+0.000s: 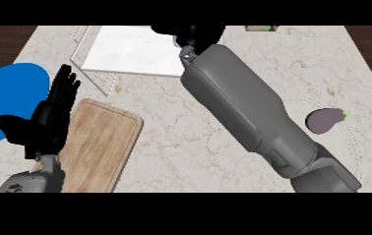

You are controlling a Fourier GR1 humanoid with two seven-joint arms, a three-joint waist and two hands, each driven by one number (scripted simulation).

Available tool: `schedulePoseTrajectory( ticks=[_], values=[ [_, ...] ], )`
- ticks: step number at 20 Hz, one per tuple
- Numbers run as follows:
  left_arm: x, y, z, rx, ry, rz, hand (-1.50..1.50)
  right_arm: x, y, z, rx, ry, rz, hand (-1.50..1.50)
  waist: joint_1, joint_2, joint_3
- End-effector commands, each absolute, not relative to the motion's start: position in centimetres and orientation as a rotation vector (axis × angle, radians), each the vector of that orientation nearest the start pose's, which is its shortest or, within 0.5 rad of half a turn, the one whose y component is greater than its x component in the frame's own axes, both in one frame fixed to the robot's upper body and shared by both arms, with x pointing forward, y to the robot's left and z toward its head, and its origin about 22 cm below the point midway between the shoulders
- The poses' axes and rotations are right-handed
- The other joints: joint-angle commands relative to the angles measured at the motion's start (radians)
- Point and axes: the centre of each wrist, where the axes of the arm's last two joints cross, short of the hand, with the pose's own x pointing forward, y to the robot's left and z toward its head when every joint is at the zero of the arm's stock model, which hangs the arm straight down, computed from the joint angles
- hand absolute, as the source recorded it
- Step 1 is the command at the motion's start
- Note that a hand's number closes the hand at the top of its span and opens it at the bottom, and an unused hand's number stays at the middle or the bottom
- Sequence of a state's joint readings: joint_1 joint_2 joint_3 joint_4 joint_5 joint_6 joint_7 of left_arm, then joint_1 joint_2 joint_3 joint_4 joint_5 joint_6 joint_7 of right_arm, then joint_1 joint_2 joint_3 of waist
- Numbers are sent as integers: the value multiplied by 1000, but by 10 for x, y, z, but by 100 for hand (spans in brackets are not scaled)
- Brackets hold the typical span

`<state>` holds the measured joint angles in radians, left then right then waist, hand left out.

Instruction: Pick the cupcake from the placemat and place it in the tiered shelf

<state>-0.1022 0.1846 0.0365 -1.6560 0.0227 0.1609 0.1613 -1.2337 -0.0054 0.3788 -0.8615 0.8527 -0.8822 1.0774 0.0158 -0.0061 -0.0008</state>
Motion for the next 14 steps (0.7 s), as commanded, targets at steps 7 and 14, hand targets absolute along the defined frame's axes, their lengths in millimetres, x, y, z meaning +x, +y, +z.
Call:
schedulePoseTrajectory(
  ticks=[7, 14],
  values=[
    [250, 279, 56, 312, -1590, 88, 0, 372, -55, 209, -842, -1519, -297, -150, -85, -24, 3],
    [253, 284, 49, 316, -1592, 76, 0, 301, -83, 204, -788, -1543, -262, -150, -87, -16, 1]
  ],
)
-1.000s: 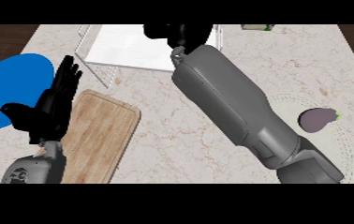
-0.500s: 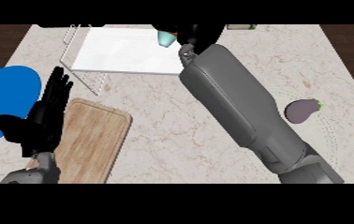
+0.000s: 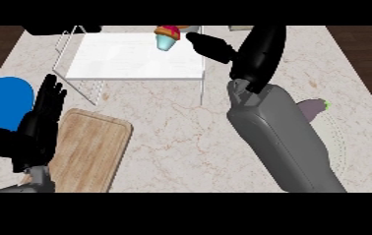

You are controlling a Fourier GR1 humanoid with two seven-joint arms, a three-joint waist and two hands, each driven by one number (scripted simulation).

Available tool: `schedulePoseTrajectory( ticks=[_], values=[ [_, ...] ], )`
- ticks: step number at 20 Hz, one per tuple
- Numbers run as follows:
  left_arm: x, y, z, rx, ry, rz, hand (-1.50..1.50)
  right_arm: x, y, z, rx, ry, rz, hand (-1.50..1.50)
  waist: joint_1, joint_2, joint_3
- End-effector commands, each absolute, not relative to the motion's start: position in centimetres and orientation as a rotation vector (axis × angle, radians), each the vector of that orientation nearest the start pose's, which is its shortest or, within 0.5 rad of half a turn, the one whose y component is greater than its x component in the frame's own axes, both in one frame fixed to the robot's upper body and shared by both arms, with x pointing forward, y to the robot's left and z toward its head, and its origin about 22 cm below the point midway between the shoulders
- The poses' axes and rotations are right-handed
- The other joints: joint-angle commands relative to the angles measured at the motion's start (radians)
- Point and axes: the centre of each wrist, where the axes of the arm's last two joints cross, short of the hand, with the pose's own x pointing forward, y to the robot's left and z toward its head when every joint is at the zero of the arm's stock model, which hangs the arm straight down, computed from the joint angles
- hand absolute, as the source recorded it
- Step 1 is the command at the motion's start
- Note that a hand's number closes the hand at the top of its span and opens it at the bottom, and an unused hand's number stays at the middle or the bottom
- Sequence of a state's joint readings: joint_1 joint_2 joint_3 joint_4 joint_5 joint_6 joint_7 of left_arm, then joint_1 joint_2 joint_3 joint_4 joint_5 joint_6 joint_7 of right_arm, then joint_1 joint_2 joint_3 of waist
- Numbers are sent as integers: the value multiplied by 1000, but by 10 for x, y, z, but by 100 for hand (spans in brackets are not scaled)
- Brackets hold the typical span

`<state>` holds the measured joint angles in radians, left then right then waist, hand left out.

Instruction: Pick the cupcake from the placemat and place it in the tiered shelf

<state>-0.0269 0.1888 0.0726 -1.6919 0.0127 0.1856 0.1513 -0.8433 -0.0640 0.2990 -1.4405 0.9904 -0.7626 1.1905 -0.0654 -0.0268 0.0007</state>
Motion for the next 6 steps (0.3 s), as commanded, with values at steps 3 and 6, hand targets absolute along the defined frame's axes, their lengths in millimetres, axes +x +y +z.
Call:
schedulePoseTrajectory(
  ticks=[3, 6],
  values=[
    [239, 287, 39, 289, -1575, 79, 0, 267, -107, 204, -771, -1556, -276, -150, 9, 7, -1],
    [252, 278, 53, 288, -1586, 63, 0, 236, -126, 205, -811, -1575, -294, -150, 28, 15, -1]
  ],
)
